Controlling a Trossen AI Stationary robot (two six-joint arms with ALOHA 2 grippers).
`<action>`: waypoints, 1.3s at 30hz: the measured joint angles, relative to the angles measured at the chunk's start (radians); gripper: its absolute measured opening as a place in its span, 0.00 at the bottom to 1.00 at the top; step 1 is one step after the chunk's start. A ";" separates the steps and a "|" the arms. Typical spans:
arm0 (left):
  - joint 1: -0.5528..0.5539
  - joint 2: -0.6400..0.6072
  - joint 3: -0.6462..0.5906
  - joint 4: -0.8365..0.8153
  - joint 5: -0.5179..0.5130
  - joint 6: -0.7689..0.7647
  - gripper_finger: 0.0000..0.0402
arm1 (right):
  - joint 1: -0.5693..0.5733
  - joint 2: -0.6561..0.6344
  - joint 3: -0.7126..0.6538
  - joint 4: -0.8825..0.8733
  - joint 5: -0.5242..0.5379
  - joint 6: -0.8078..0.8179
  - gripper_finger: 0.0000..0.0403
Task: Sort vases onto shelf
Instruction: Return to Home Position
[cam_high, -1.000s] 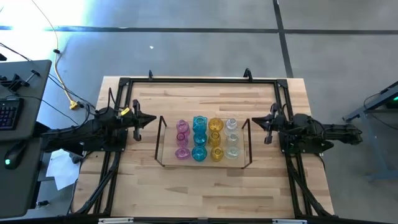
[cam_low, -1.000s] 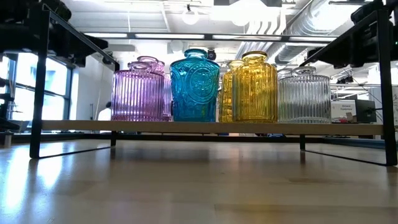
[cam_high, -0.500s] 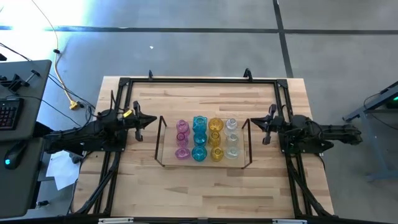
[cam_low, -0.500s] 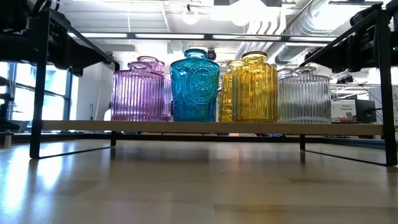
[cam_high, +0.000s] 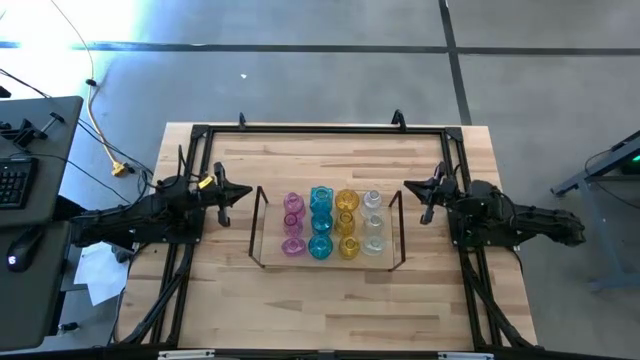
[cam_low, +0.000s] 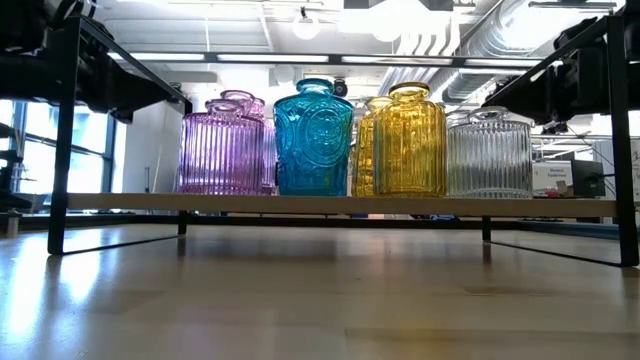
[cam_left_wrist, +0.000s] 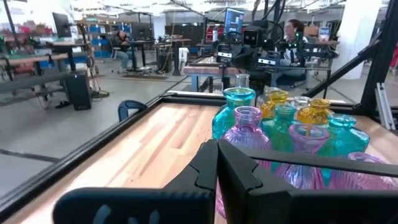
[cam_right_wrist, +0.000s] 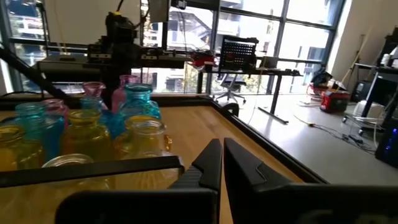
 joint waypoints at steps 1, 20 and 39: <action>0.000 0.000 0.000 -0.001 0.000 -0.013 0.00 | -0.008 0.000 0.000 0.000 0.000 -0.001 0.00; 0.001 0.086 0.000 -0.002 -0.059 -0.069 0.00 | -0.057 0.002 -0.001 0.000 -0.011 -0.001 0.00; 0.001 0.100 0.001 0.011 -0.059 -0.117 0.00 | -0.059 0.002 -0.001 0.003 0.013 -0.079 0.00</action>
